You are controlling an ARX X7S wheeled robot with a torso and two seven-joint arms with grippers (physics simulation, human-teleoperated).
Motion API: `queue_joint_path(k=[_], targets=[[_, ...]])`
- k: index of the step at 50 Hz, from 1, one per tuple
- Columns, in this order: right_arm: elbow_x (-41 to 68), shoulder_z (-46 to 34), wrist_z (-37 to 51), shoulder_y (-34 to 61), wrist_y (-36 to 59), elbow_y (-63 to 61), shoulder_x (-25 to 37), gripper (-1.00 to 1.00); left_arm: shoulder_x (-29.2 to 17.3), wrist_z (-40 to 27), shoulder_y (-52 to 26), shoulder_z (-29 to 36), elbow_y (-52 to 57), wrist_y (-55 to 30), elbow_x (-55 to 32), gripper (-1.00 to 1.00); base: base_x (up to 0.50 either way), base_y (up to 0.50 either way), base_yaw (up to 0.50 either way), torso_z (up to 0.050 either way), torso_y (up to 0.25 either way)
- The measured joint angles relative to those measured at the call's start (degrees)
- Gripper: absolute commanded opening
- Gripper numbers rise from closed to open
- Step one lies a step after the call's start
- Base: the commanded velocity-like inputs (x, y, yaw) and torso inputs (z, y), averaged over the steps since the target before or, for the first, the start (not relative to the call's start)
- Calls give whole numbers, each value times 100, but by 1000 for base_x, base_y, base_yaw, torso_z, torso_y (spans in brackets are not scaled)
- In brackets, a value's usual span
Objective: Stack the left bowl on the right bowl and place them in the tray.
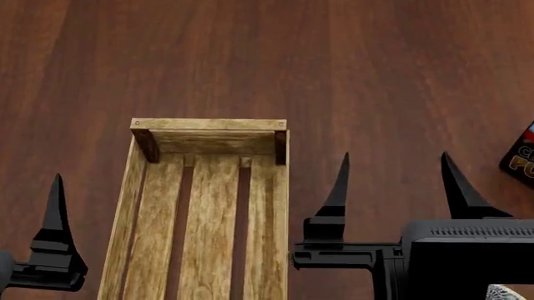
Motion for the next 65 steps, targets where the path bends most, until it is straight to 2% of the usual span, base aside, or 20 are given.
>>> queue_joint_path(k=[9, 20, 28, 38, 49, 57, 65], targets=[[319, 214, 295, 457, 1414, -542, 204, 100, -3, -138, -57, 0, 65, -149, 62, 100, 0, 0, 0, 0, 0], [1115, 942, 500, 1161, 3573, -1079, 144, 100, -30, -196, -72, -75, 161, -298, 3, 100, 0, 0, 0, 0, 0], [2792, 1541, 1527, 1483, 4566, -1061, 355, 100, -65, -189, -62, -112, 215, -371, -66, 100, 0, 0, 0, 0, 0], [4617, 1980, 2838, 1432, 5029, -917, 707, 100, -110, -188, -23, -128, 270, -414, -116, 100, 0, 0, 0, 0, 0], [6231, 2069, 4211, 1294, 5107, -758, 1106, 100, -155, -232, -9, -161, 383, -537, -154, 100, 0, 0, 0, 0, 0], [6824, 1951, 4772, 1144, 5061, -728, 1331, 100, -181, -262, -9, -165, 415, -591, -165, 100, 0, 0, 0, 0, 0], [6945, 1897, 4857, 857, 4957, -785, 1428, 100, -201, -282, -14, -149, 439, -634, -177, 100, 0, 0, 0, 0, 0]])
